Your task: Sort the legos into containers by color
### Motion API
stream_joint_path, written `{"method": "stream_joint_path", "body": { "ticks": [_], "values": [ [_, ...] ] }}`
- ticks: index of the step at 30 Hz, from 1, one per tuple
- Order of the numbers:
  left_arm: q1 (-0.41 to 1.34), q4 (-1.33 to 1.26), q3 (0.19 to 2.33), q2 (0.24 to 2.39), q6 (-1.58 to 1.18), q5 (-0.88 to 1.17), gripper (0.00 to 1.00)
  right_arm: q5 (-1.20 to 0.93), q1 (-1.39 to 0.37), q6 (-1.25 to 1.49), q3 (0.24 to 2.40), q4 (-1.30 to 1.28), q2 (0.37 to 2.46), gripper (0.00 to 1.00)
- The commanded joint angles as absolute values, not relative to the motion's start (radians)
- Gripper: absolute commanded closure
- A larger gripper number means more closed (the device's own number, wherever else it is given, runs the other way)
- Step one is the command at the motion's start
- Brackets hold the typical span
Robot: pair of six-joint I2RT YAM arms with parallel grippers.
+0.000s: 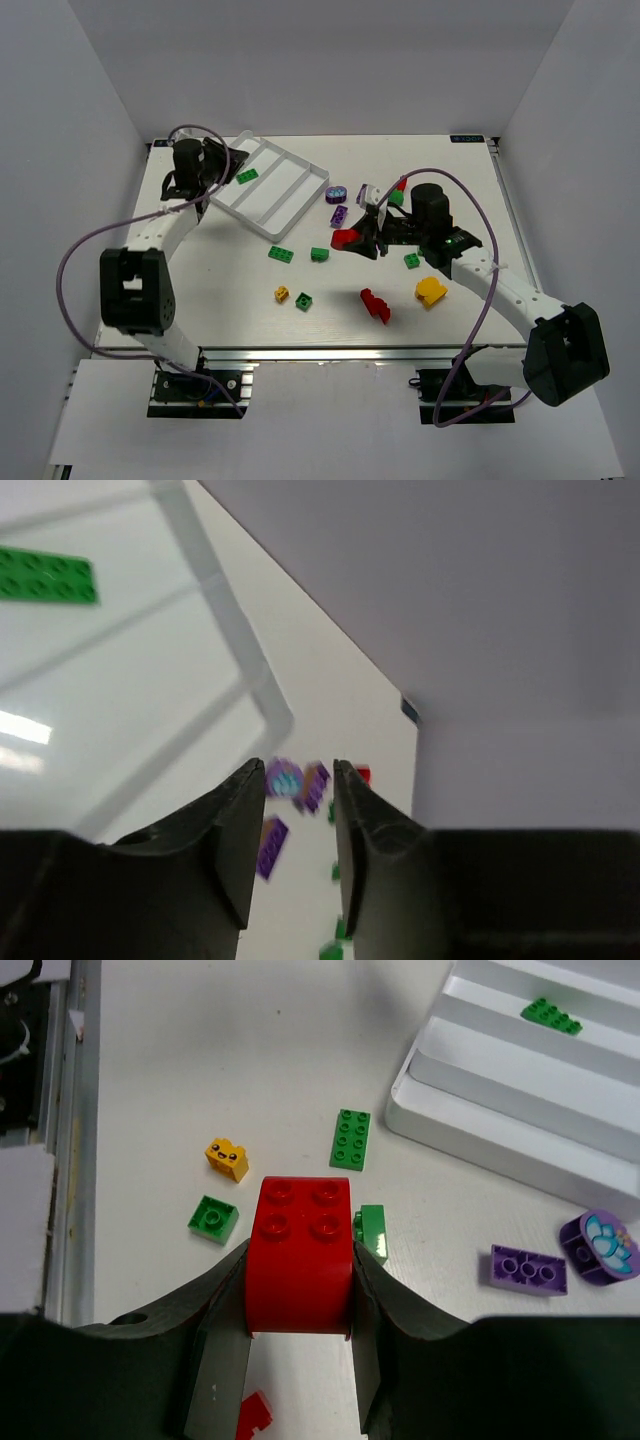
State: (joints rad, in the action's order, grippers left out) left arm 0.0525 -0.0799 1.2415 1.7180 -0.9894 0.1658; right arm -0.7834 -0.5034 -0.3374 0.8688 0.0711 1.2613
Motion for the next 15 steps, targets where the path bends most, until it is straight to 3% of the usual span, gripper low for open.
{"method": "stream_joint_path", "body": {
  "ticks": [1, 3, 6, 10, 15],
  "values": [
    [0.112, -0.164, 1.106, 1.579, -0.991, 0.352, 0.55, -0.851, -0.503, -0.506, 0.917, 0.041, 1.258, 1.0],
    [0.167, -0.192, 0.994, 1.527, -1.0, 0.406, 0.39, -0.862, -0.502, -0.532, 0.923, 0.04, 1.264, 1.0],
    [0.219, -0.262, 0.833, 1.412, -1.037, 0.474, 0.32, -0.873, -0.503, -0.528, 0.937, 0.038, 1.282, 1.0],
    [0.227, -0.217, 0.709, 1.243, -1.005, 0.46, 0.31, -0.827, -0.508, -0.433, 0.96, 0.069, 1.311, 1.0],
    [0.227, 0.058, 0.68, 1.037, -0.904, 0.235, 0.31, -0.625, -0.543, -0.292, 1.072, 0.126, 1.463, 1.0]
  ]
}}
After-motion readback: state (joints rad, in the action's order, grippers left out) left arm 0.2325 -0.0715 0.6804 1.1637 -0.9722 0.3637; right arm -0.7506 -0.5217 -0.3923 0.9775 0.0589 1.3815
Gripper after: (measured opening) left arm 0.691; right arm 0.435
